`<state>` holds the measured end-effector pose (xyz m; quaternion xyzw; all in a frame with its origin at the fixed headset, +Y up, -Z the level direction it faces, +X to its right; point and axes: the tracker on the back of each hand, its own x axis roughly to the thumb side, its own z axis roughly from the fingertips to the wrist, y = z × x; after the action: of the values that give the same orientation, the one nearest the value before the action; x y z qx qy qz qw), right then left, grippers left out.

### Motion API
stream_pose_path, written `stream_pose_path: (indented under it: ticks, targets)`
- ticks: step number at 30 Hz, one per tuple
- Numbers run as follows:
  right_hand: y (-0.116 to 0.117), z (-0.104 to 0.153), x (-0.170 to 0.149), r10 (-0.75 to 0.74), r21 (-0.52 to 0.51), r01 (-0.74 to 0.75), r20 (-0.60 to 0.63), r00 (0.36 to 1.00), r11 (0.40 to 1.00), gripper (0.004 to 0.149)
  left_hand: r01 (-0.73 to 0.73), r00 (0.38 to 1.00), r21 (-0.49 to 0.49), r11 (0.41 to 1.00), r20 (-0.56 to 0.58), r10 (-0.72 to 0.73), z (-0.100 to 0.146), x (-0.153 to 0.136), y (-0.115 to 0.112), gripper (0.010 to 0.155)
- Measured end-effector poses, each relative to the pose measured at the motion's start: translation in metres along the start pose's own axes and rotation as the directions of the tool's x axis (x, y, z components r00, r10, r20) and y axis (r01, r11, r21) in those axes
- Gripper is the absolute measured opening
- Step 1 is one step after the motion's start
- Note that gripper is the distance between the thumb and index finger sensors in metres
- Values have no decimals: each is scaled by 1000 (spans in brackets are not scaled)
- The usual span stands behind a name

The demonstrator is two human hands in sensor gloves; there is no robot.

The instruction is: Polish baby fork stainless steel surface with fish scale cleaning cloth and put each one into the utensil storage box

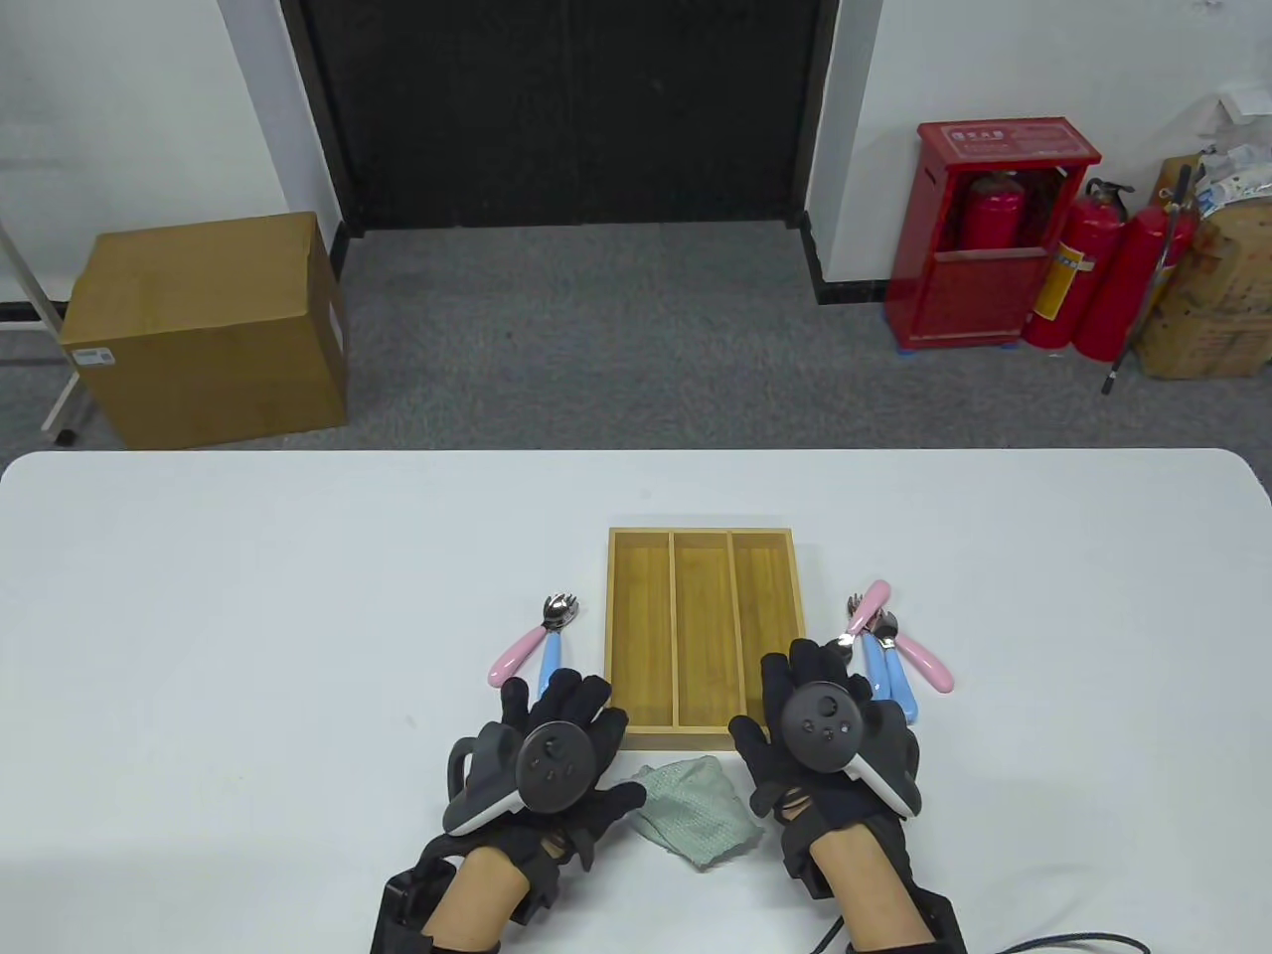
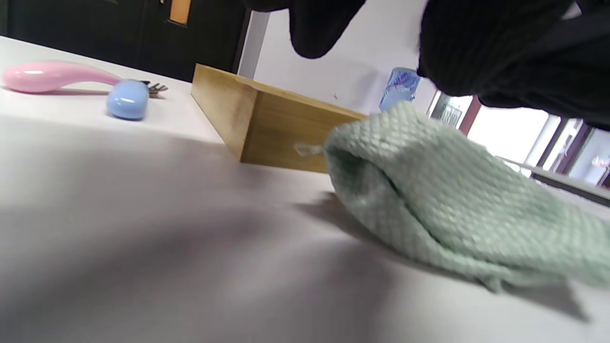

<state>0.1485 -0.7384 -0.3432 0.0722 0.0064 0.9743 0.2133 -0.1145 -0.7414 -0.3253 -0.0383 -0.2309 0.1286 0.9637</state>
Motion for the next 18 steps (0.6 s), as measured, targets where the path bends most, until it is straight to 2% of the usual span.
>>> stream_pose_path:
  ticks: [9,14,18]
  targets:
    - [3,-3,0,-7,9,7,-1,1000,1000,75,127,992,-71,989,11,-127,-7,19,-15,79]
    - [5,-3,0,1,20,-1,0,1000,1000,74,167,986,-67,984,-16,-168,-10,24,-22,62]
    - [5,-3,-1,-3,25,3,6,1000,1000,74,137,990,-49,989,-7,-138,-9,23,-21,50]
